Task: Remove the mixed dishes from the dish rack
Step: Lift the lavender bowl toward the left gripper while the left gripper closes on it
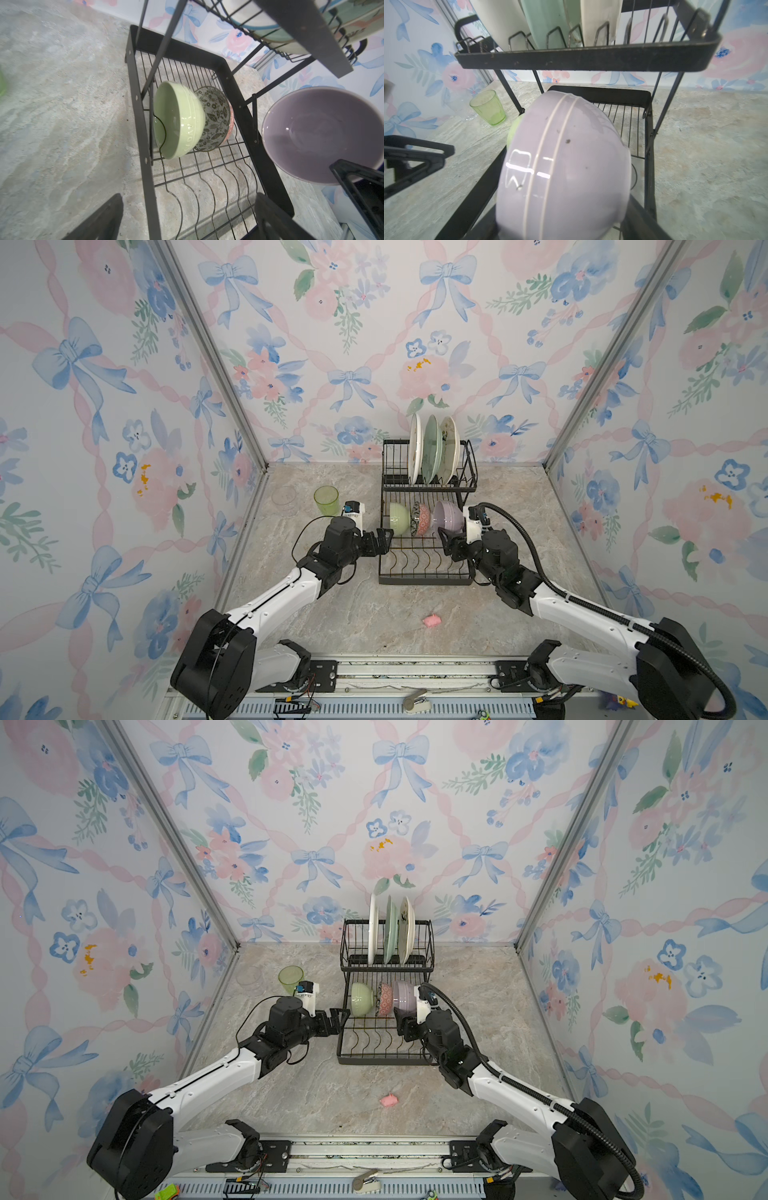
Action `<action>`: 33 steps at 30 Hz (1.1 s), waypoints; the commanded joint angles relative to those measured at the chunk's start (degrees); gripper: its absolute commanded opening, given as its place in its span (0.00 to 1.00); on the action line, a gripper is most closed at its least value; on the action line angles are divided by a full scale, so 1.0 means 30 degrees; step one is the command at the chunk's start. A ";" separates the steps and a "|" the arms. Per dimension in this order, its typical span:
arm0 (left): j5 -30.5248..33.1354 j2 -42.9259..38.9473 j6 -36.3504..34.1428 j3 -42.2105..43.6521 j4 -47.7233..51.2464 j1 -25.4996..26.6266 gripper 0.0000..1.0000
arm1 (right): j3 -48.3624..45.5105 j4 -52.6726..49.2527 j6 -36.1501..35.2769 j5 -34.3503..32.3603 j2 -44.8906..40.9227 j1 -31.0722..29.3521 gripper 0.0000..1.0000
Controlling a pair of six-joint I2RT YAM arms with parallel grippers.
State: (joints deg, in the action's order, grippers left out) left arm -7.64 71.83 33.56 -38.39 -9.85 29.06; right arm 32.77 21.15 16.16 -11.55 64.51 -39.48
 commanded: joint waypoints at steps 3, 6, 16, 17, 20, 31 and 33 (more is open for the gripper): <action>-0.1144 0.1136 0.0692 -0.1119 -0.0646 0.1064 0.98 | -0.0392 0.0877 0.1629 0.0481 -0.1049 -0.1240 0.51; -0.1481 0.1574 0.0984 -0.2006 -0.0753 0.1467 0.98 | -0.0793 0.1571 0.2617 0.0704 -0.1319 -0.1539 0.51; -0.2815 0.2157 0.1937 -0.2239 -0.1549 0.1916 0.98 | -0.1795 0.4767 0.5753 0.1966 -0.1784 -0.1921 0.50; -0.2842 0.2119 0.2028 -0.2214 -0.1660 0.1970 0.98 | -0.1836 0.4908 0.5934 0.2051 -0.1821 -0.1937 0.50; -0.3068 0.2157 0.2280 -0.2097 -0.1980 0.2185 0.98 | -0.2087 0.5516 0.6418 0.2383 -0.1874 -0.1962 0.51; -0.3650 0.2626 0.2436 -0.2226 -0.2650 0.2449 0.84 | -0.2506 0.6784 0.7795 0.2723 -0.2401 -0.2364 0.51; -0.3687 0.2732 0.2436 -0.2293 -0.2723 0.2443 0.80 | -0.2521 0.6788 0.7759 0.2708 -0.2514 -0.2468 0.50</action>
State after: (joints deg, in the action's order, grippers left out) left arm -17.67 79.37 41.08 -44.31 -16.45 36.14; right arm 24.93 34.39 38.65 -3.79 58.98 -45.95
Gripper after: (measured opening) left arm 0.820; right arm 0.732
